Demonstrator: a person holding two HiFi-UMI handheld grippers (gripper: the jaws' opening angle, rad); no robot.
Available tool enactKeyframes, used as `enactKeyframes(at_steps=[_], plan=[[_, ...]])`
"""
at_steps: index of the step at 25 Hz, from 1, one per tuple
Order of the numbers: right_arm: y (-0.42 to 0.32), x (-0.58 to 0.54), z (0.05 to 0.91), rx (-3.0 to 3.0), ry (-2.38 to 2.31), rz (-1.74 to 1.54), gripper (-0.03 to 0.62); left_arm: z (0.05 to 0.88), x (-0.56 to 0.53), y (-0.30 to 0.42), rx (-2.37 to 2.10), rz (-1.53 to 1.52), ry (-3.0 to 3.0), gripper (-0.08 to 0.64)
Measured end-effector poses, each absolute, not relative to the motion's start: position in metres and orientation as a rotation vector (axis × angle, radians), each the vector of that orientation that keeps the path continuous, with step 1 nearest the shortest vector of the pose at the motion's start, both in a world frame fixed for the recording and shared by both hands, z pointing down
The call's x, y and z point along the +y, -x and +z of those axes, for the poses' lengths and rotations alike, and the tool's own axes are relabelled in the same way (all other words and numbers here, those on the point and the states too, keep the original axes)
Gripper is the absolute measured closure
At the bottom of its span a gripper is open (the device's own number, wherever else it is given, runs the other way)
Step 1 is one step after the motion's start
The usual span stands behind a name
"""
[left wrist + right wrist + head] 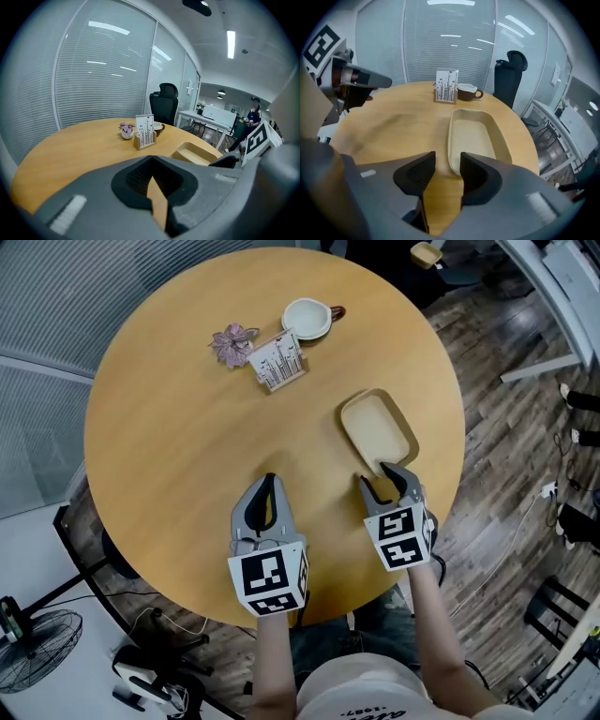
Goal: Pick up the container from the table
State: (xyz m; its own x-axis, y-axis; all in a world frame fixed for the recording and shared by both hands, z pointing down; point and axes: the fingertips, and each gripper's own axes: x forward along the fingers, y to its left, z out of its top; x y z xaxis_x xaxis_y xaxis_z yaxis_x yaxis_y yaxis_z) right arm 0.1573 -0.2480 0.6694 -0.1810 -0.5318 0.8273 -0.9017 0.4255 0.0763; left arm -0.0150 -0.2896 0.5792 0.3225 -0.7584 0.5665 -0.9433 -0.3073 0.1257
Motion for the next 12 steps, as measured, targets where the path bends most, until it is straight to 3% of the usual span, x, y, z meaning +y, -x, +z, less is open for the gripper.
enactKeyframes(at_steps=[5, 12], plan=[[-0.166, -0.251, 0.675, -1.792, -1.234, 0.532, 0.495, 0.581, -0.288, 0.014, -1.503, 0.566, -2.146, 0.56], [-0.172, -0.256, 0.672, -1.792, -1.291, 0.571, 0.541, 0.58, -0.285, 0.016, -1.521, 0.564, -2.125, 0.56]])
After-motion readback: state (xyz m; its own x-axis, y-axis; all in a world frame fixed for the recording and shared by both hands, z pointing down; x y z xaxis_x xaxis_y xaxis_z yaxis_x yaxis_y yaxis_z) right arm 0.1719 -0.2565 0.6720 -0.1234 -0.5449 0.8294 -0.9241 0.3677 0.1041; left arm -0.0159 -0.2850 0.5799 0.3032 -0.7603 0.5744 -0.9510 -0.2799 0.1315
